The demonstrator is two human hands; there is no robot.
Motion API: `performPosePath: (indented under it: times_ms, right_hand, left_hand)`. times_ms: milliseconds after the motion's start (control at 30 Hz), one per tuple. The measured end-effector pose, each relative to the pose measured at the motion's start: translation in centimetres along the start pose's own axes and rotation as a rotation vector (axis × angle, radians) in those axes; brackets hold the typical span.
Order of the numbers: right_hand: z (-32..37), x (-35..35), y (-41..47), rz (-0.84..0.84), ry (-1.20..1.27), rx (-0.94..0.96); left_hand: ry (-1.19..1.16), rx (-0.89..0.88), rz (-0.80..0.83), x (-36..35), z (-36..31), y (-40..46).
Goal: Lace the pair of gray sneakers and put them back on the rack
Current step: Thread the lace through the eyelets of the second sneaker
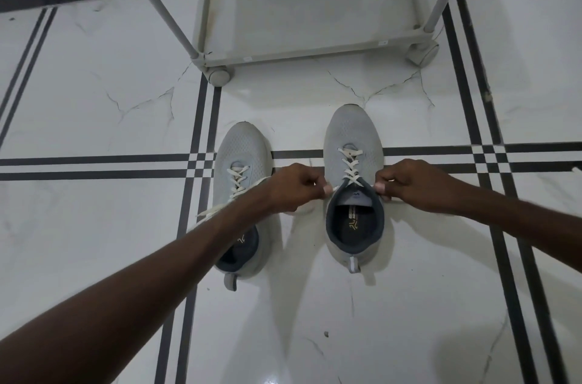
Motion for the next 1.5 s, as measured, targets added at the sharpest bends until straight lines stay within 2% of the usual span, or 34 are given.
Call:
performPosePath:
  times_ms: [267, 433, 567, 600, 667, 733, 833, 900, 967, 1067, 1167, 1333, 1433, 1500]
  right_hand:
    - [-1.5, 0.4, 0.6, -0.005, -0.167, -0.041]
    - [-0.9, 0.8, 0.2, 0.012, -0.134, -0.018]
    - [-0.5, 2.1, -0.1, 0.046, -0.106, -0.046]
    - [-0.4, 2.8, -0.2, 0.054, -0.113, -0.063]
    - [0.3, 4.5, -0.6, 0.073, -0.082, -0.08]
    - [1.4, 6.2, -0.8, 0.08, -0.042, -0.074]
    - [3.2, 8.1, -0.9, 0.07, -0.077, -0.049]
    - [4.5, 8.9, -1.0, 0.053, -0.126, -0.004]
    - [5.6, 9.4, -1.0, 0.009, -0.172, 0.053]
    - [6.7, 9.9, -0.9, -0.118, -0.156, 0.153]
    - [6.9, 9.9, -0.5, -0.236, -0.13, 0.203]
    - [5.6, 9.2, 0.1, -0.44, -0.049, 0.199]
    - [4.0, 8.7, 0.0, -0.597, -0.02, 0.097]
    - [3.3, 8.4, -0.3, -0.6, 0.056, 0.028]
  left_hand:
    - [0.29, -0.053, -0.037, 0.0, 1.4, -0.8]
    - [0.367, -0.061, -0.123, 1.8, 1.1, -1.6]
    - [0.458, 0.011, -0.094, 3.6, 1.4, -2.3]
    - [0.546, 0.029, -0.138, 4.2, 1.3, -2.4]
    - [0.765, 0.012, -0.325, 5.1, 0.4, -2.5]
    - [0.802, 0.021, -0.514, 5.4, -0.4, -2.6]
    - [0.597, -0.001, -0.666, 4.7, -1.7, -2.4]
    - [0.243, -0.102, -0.636, 4.1, -2.4, -1.7]
    - [-0.177, -0.151, -0.514, 3.5, -3.0, -0.8]
    - [-0.675, -0.173, -0.208, 1.6, -5.0, 0.4]
    - [-0.712, -0.129, -0.033, 0.3, -6.6, 0.9]
    - [-0.712, -0.129, -0.025, 0.4, -6.8, 1.0]
    - [-0.765, -0.148, -0.033, 0.7, -7.0, 1.0]
    - [-0.781, -0.143, -0.033, 1.0, -6.9, 0.9]
Point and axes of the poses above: each hand's wrist, its own y-axis towards the middle knuckle, its own x-axis out of the back of the hand, z = x × y, the point moved 5 cm from there along y, towards the middle knuckle, and after that the axes turned 12 degrees about z, right-handed, at the moved point
